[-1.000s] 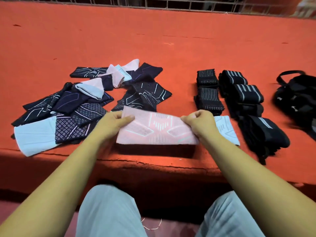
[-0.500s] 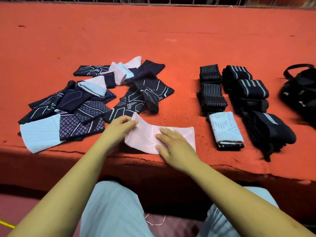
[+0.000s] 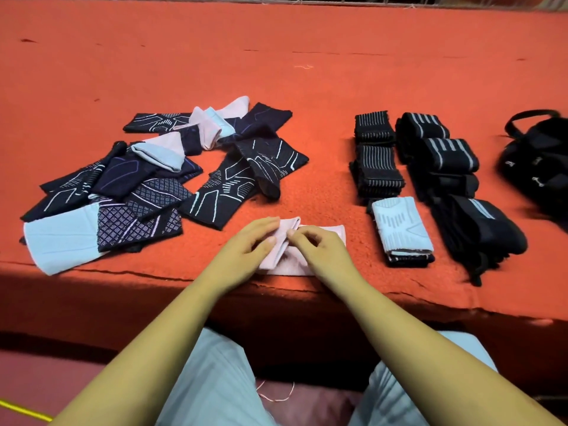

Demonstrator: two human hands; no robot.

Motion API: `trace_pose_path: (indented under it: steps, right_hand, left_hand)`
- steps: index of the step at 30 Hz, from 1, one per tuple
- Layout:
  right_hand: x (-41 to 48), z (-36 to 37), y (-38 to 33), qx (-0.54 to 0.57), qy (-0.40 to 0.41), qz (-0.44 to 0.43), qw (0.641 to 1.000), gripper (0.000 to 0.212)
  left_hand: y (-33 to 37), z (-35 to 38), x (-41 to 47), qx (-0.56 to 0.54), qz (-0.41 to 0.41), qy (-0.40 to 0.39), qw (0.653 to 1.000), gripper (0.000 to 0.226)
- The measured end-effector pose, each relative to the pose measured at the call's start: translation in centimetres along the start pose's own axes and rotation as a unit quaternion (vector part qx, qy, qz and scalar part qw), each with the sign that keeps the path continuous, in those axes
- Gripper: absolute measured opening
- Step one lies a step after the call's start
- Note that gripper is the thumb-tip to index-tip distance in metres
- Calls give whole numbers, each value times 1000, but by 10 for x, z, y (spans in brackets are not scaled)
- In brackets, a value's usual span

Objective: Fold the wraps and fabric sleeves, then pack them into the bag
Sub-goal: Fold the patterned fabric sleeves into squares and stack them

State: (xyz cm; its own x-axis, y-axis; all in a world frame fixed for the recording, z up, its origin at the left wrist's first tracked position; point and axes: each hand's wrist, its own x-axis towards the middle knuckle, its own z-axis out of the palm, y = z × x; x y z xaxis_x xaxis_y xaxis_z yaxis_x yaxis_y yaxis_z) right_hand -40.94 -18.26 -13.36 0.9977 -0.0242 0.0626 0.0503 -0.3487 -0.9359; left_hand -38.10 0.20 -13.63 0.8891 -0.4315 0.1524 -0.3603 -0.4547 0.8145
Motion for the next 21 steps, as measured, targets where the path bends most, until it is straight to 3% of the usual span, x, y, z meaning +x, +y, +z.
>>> trace_pose_path:
  steps: [2,7,10,18,21]
  right_hand:
    - [2,4,0,-4,24,7,1000,9]
    - [10,11,0,-56,46,10,997,15]
    - [13,12,0,-93,63,4,994,10]
    - [10,20,9,-193,116,-30,974,7]
    - [8,13,11,-231,103,-58,966,29]
  left_hand:
    - [-3,4,2,47,7,0,999,48]
    - [-7,6,6,36,2,31,999,40]
    - [-9,1,4,31,1,32,999,42]
    - [-12,7,1,147,23,-23,989,59]
    - [-16,9,2,217,48,-41,974,72]
